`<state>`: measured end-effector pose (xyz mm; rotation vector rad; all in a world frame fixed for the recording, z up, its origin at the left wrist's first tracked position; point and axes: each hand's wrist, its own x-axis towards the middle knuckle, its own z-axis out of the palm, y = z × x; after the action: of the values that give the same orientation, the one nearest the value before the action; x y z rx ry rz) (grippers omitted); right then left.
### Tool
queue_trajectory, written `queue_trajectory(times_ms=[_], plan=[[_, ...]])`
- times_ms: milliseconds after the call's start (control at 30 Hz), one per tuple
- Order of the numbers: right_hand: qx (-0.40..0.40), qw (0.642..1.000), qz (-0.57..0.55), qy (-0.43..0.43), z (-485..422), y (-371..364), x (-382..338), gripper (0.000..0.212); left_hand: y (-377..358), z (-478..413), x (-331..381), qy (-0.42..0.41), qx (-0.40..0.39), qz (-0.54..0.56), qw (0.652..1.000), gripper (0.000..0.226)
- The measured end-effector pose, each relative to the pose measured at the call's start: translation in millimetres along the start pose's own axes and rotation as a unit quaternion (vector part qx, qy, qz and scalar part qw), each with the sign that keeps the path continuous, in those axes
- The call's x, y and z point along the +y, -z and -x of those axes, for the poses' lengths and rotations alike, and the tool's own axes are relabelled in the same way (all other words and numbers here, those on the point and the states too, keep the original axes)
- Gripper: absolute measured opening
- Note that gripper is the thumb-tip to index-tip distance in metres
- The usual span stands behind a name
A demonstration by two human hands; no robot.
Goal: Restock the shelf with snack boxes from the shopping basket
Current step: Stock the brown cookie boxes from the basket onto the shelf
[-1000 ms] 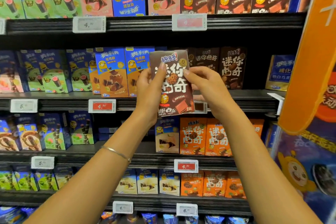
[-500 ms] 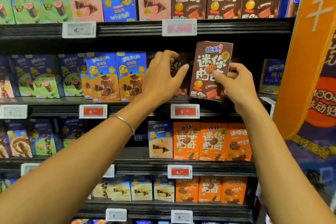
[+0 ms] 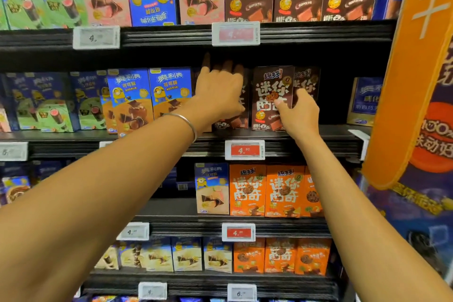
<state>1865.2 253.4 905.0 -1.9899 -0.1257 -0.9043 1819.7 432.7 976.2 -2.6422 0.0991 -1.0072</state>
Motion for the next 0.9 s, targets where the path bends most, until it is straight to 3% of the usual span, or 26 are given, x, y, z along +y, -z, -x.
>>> queue_trajectory(times_ms=[167,367,567,800,900], plan=[[0.001,0.999,0.047,-0.001,-7.8,-7.8,-2.8,0.044,2.1,-3.7,1.4,0.001,-0.018,-0.018,1.0,0.078],[-0.018,0.998,0.063,-0.012,-14.1,-15.0,-5.7,0.038,1.0,-3.3,-0.5,-0.001,-0.008,-0.022,1.0,0.086],[-0.006,0.998,0.064,-0.02,-16.2,-16.2,-4.4,0.029,1.8,-7.8,-1.4,-0.004,0.001,-0.011,1.0,0.071],[0.082,0.994,0.048,-0.049,-20.7,0.3,5.8,0.072,-5.2,-14.0,9.2,0.009,0.045,0.01,0.999,0.112],[0.02,0.992,0.043,-0.114,-31.8,8.1,16.8,0.091,-7.3,-19.0,15.4,-0.005,0.041,0.016,0.999,0.117]])
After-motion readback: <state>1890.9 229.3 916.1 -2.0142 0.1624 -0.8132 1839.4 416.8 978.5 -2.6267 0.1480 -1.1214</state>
